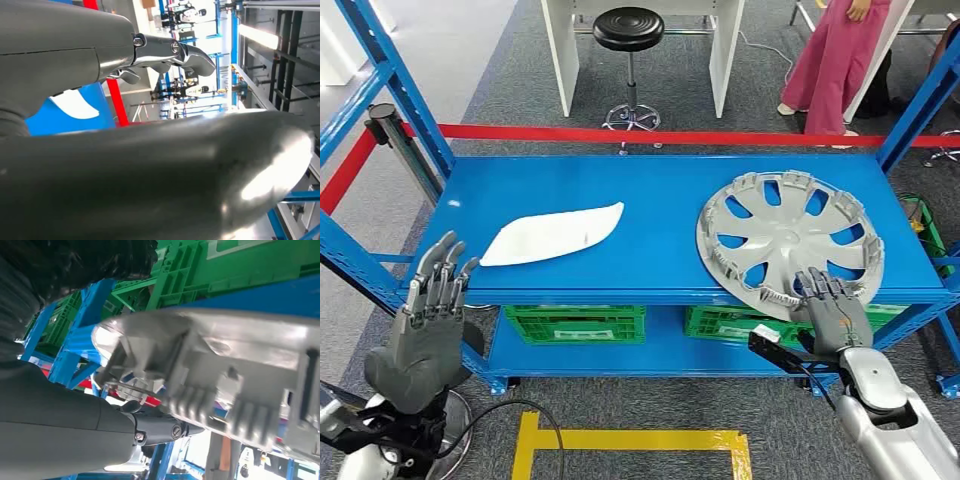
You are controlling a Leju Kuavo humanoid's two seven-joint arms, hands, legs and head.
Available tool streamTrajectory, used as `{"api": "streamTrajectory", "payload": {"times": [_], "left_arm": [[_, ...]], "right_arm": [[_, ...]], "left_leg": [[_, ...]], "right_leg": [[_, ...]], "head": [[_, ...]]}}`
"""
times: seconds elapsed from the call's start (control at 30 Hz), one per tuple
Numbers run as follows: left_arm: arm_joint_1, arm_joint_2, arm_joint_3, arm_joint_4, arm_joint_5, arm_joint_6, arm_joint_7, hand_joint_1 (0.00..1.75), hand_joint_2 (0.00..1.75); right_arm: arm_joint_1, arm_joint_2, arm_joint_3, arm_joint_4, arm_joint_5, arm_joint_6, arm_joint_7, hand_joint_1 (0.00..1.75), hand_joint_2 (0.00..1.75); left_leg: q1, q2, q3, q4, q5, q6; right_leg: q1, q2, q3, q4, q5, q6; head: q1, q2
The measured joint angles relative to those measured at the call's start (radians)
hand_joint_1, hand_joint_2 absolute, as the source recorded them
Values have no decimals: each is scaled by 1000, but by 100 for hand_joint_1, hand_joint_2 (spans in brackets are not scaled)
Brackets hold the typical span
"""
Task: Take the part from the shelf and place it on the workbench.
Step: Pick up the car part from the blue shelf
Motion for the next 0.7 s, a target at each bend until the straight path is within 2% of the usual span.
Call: {"api": "streamTrajectory", "payload": {"times": [0.37, 0.4, 0.5, 0.53, 0.7], "left_arm": [[-13, 2, -13, 1, 13, 2, -3, 0, 0], [-14, 2, -14, 1, 14, 2, -6, 0, 0], [-17, 3, -16, 4, 16, 0, -11, 0, 0], [-18, 4, -18, 4, 17, 0, -11, 0, 0], [-22, 6, -23, 5, 22, 1, -11, 0, 0]], "right_arm": [[-34, 11, 17, 70, 4, 12, 3, 0, 175], [-40, 12, 17, 83, 7, 7, 2, 5, 175], [-57, 14, 20, 123, 27, -11, 7, 136, 175], [-63, 14, 21, 135, 33, -13, 10, 175, 175], [-88, 19, 25, 178, 39, -14, 15, 175, 175]], "left_leg": [[0, 0, 0, 0, 0, 0], [0, 0, 0, 0, 0, 0], [0, 0, 0, 0, 0, 0], [0, 0, 0, 0, 0, 0], [0, 0, 2, 0, 1, 1]], "right_leg": [[0, 0, 0, 0, 0, 0], [0, 0, 0, 0, 0, 0], [0, 0, 0, 0, 0, 0], [0, 0, 0, 0, 0, 1], [0, 1, 1, 0, 1, 1]], "head": [[0, 0], [0, 0], [0, 0], [0, 0], [0, 0]]}}
